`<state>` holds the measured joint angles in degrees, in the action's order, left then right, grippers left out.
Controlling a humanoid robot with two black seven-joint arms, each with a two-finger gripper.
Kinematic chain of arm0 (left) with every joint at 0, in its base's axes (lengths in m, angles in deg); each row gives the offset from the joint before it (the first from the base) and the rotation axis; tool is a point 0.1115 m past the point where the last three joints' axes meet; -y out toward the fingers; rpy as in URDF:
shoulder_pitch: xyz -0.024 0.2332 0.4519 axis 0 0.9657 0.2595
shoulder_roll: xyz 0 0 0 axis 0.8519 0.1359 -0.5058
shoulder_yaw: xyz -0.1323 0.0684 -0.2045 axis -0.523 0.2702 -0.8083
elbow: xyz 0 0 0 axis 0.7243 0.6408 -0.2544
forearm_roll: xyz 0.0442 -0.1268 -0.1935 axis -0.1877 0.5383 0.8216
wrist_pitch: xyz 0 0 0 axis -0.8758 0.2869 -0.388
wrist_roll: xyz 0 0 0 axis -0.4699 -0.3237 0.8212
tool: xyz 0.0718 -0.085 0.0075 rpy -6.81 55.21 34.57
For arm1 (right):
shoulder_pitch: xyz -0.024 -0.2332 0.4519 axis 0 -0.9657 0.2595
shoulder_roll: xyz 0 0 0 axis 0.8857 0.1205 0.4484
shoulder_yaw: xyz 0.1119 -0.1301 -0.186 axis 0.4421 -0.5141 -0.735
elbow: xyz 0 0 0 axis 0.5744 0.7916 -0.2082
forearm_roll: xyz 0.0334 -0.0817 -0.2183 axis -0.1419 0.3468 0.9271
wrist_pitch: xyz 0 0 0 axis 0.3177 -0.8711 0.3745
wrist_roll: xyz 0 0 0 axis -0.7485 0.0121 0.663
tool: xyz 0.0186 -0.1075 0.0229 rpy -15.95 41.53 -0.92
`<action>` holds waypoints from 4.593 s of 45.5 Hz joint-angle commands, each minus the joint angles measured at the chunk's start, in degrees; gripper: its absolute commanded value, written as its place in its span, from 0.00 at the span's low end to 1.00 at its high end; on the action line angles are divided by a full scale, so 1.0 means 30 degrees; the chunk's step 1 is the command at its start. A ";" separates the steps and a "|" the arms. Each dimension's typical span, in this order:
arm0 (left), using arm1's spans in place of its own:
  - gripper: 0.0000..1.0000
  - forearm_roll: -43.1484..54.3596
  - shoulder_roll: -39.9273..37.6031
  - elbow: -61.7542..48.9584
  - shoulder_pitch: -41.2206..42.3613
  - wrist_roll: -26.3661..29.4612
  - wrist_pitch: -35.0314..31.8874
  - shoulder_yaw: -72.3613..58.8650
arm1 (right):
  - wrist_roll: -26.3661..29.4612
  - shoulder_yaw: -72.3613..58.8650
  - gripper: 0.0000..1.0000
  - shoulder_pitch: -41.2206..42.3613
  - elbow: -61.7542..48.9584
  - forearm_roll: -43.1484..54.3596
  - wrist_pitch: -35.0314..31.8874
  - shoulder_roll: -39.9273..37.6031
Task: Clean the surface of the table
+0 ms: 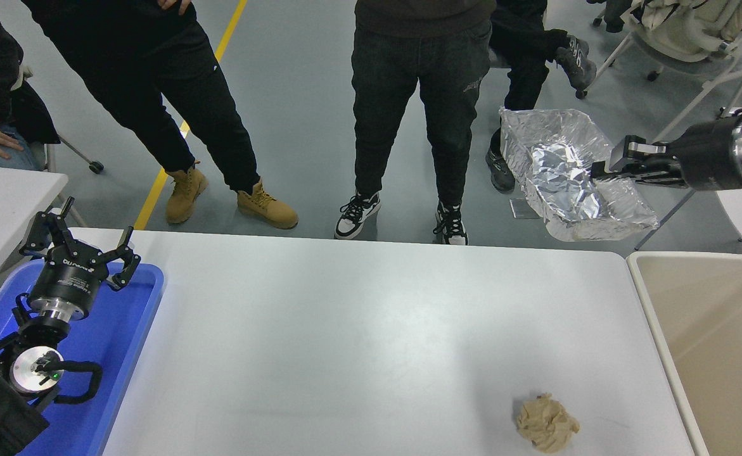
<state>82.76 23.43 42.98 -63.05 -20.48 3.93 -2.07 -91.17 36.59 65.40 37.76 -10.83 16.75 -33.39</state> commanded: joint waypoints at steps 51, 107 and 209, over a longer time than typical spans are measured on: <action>1.00 0.0000 0.0000 0.0000 0.0000 0.0000 0.0000 0.0000 | 0.0012 0.1853 0.00 -1.2067 -1.7751 -0.4461 -0.0050 0.0714; 1.00 0.0000 0.0000 0.0000 0.0000 0.0000 0.0000 0.0000 | 0.3499 0.4607 0.00 -1.9129 -2.0801 -0.5576 0.5399 0.6633; 1.00 0.0000 0.0000 0.0000 0.0000 0.0000 0.0000 0.0000 | 0.3382 0.8005 0.98 -1.7431 -2.0742 -0.6132 1.0028 0.8567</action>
<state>82.76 23.43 42.98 -63.05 -20.48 3.93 -2.07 -80.82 58.57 9.35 -24.48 -29.21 46.86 -7.18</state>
